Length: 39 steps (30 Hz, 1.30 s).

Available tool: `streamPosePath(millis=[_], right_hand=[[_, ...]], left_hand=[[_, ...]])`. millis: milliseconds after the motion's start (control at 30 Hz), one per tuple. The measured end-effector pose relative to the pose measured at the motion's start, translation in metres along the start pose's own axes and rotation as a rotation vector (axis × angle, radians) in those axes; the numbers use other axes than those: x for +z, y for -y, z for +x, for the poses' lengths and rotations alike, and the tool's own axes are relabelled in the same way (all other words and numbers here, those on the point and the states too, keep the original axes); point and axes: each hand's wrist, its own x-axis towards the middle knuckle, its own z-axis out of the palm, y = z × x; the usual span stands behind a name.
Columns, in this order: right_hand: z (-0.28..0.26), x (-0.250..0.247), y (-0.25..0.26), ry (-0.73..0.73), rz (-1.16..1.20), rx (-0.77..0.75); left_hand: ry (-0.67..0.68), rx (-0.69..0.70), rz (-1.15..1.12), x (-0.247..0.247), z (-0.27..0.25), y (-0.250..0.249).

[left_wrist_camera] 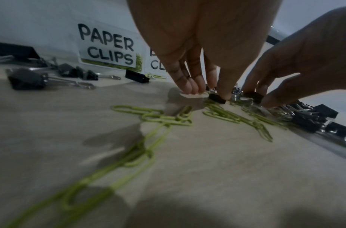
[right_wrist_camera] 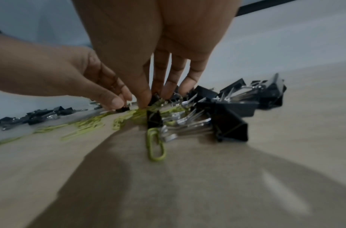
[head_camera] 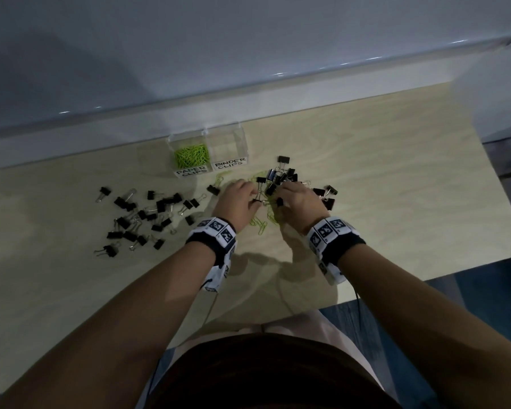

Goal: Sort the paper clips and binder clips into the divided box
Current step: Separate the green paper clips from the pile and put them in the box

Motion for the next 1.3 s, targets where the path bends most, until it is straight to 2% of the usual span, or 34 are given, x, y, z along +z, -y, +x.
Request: streamPosePath(millis=[67, 233, 333, 500, 633, 733, 833, 1033, 1200, 1300], right_hand=[[-0.004, -0.007, -0.003, -0.039, 0.029, -0.002], [-0.021, -0.022, -0.037, -0.229, 0.023, 0.221], [-0.029, -0.024, -0.051, -0.226, -0.094, 0.325], [-0.009, -0.018, -0.032, -0.211, -0.128, 0.221], [0.023, -0.006, 0.007, -0.095, -0.164, 0.038], [0.048, 0.004, 0.039, 0.098, -0.205, -0.089], [0.068, 0.014, 0.063, 0.264, -0.323, -0.164], [0.067, 0.023, 0.071, 0.386, -0.492, -0.130], [0.048, 0.010, 0.061, 0.411, -0.497, -0.002], [0.020, 0.006, 0.057, 0.419, -0.466, -0.015]], left_hand=[[-0.005, -0.001, -0.019, 0.000, 0.001, -0.003], [0.023, 0.029, -0.012, -0.003, -0.001, 0.000], [0.023, 0.017, -0.023, -0.009, -0.006, 0.009], [-0.108, -0.010, 0.066, -0.027, -0.021, 0.040], [-0.168, -0.086, 0.155, -0.028, -0.018, 0.046], [-0.167, -0.169, 0.121, -0.024, -0.017, 0.045], [-0.160, -0.141, 0.082, -0.024, -0.022, 0.050], [-0.103, -0.022, 0.061, -0.031, -0.030, 0.067], [-0.123, -0.026, 0.079, -0.033, -0.035, 0.080], [-0.131, -0.034, 0.120, -0.035, -0.035, 0.079]])
